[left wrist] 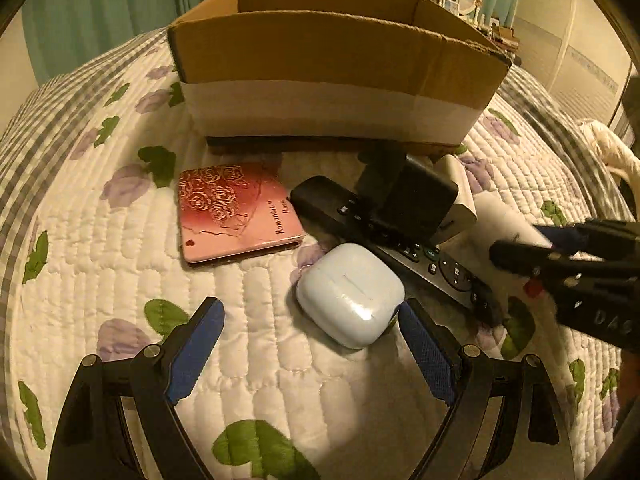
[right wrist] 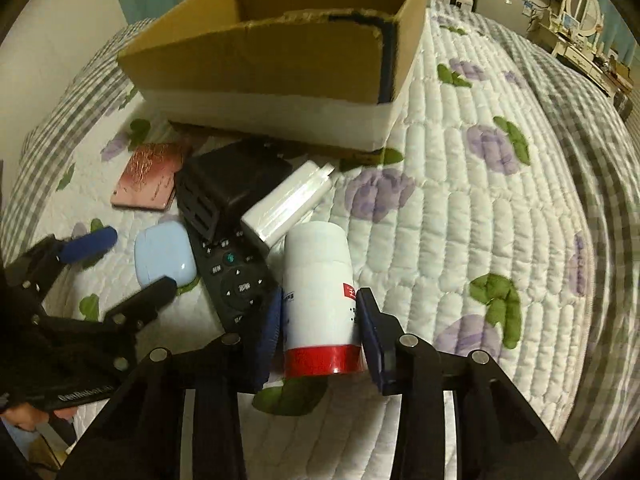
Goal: Organize rigid objects
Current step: 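Grasp the white earbud case with the left tool while the right tool grasps the red-capped bottle, then carry both held items over the box, lower them in and open both tools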
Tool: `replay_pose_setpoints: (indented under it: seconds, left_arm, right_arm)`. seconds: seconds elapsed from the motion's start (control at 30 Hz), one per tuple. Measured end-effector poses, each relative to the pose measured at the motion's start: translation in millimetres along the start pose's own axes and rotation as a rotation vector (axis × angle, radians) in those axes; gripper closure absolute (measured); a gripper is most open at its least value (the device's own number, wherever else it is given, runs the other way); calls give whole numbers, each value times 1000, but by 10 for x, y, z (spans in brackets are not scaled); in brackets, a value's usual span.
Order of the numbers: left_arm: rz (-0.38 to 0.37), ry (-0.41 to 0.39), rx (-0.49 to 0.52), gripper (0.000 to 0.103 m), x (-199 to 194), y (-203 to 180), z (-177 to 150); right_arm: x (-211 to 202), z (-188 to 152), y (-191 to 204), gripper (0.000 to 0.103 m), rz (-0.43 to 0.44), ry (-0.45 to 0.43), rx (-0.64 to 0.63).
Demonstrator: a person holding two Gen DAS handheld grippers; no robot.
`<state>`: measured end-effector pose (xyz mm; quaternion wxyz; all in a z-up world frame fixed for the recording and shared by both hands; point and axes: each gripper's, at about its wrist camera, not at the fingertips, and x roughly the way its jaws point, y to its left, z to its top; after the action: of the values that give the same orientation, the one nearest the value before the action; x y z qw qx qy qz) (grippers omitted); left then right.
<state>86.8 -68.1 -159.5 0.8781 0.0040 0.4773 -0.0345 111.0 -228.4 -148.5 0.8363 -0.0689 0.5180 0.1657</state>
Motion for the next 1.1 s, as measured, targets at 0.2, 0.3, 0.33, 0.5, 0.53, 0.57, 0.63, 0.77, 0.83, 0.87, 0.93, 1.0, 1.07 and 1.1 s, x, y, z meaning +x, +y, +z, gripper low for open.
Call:
replay_pose_setpoints:
  seconds: [0.2,0.3,0.33,0.5,0.53,0.57,0.63,0.77,0.83,0.87,0.93,1.0,1.07,1.1]
  left_arm:
    - [35,3,38,13,90,-127,-7]
    - [33,-3,50,24,119,-167,9]
    - [37,-6,52,27,112,-173,8]
    - [14,-11,39,45,21,-81,25]
    - [5,-12,34,45,-13,-70,32]
    - [-1,-13,29,45,-38,-56,30]
    - [-6,-20,25,45,-110,-46,24]
    - [-17,-39,40,45,-288,-84,60]
    - [-28,-62,45,45,-426,-104,109]
    - [-34,-71,44,45,-484,-102,141]
    - [-36,-87,37,45,-611,-116,207]
    - [-35,-99,33,45,-727,-135,265]
    - [-45,-119,39,45,-850,-159,318]
    - [-47,-126,44,45,-898,-163,350]
  right_arm:
    - [-73,61,-23,67,-18,-26,2]
    - [-67,76,-54,67,-21,-26,14]
    - [-61,75,-55,67,-25,-27,17]
    - [-94,77,-95,67,-26,-37,26]
    - [-106,79,-99,67,-27,-41,27]
    - [-121,82,-103,67,-28,-44,27]
    - [-160,88,-106,67,-36,-54,24]
    - [-295,140,-118,67,-39,-80,40]
    - [-396,175,-102,67,-43,-93,54]
    - [-453,195,-75,67,-45,-104,54]
    - [-562,223,-30,67,-49,-123,46]
    - [-704,249,26,67,-60,-147,31]
    - [-849,269,78,67,-62,-172,24]
    - [-914,279,101,67,-65,-183,22]
